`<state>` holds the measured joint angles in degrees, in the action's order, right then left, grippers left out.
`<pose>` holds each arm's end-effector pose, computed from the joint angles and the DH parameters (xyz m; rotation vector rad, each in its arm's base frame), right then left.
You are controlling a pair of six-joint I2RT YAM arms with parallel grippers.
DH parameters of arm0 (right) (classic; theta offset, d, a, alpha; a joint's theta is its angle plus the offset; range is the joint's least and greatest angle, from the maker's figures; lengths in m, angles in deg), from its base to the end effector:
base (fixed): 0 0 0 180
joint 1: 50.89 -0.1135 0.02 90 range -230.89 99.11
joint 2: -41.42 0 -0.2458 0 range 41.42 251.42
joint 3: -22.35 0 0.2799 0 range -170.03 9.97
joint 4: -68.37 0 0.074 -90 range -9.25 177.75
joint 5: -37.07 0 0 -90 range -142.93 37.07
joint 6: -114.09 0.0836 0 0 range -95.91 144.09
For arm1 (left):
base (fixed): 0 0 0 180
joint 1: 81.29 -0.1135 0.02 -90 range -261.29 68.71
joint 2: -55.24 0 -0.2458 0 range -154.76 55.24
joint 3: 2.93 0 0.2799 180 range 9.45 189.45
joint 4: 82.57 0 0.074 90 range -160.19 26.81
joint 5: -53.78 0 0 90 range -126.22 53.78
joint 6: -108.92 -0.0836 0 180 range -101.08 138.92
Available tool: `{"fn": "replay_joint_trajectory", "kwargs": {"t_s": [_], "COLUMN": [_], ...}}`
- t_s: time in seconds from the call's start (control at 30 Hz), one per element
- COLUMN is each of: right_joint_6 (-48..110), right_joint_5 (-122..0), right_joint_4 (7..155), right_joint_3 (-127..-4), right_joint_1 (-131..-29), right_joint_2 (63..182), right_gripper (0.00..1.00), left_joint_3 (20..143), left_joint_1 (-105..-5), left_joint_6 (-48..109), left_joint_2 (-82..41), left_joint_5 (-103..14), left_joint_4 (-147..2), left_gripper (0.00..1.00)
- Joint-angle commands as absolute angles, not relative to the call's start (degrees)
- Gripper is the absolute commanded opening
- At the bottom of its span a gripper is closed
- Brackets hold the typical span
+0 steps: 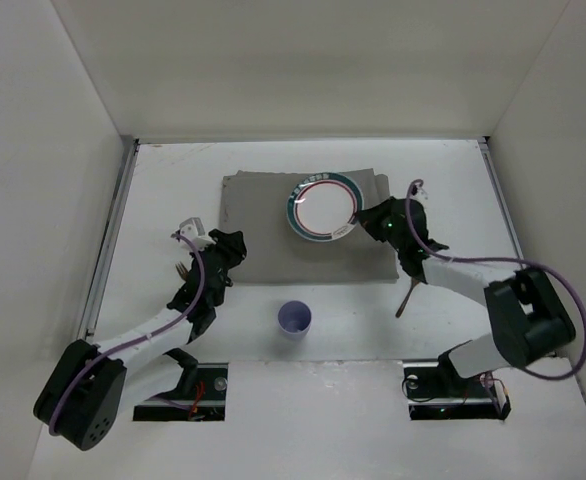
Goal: Set the dinner table for one person
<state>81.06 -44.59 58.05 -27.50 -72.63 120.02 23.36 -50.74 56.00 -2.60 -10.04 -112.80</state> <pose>0.3440 0.1241 0.1703 0.6937 1.8432 0.7881 0.2570 -0.1089 0.1717 -0.4481 1.5560 -0.5537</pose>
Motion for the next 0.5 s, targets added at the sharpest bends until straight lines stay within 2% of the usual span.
{"fn": "replay_joint_trajectory", "kwargs": {"t_s": [0.0, 0.17, 0.47], "right_joint_6": [81.1, 83.5, 84.9], "right_joint_5": [-51.3, -53.9, -56.7], "right_joint_4": [48.7, 48.5, 47.3], "right_joint_3": [-33.4, -37.8, -39.8], "right_joint_1": [-74.7, -75.9, -76.8], "right_joint_2": [126.7, 135.6, 141.9], "right_gripper": [0.06, 0.07, 0.08], "left_joint_3": [22.7, 23.1, 23.2], "left_joint_1": [-51.5, -51.6, -51.0], "left_joint_6": [55.4, 55.4, 55.0], "left_joint_2": [-2.3, -3.8, -4.6], "left_joint_5": [-8.5, -8.4, -8.3], "left_joint_4": [-115.2, -115.2, -115.7], "left_gripper": [0.33, 0.34, 0.34]}}
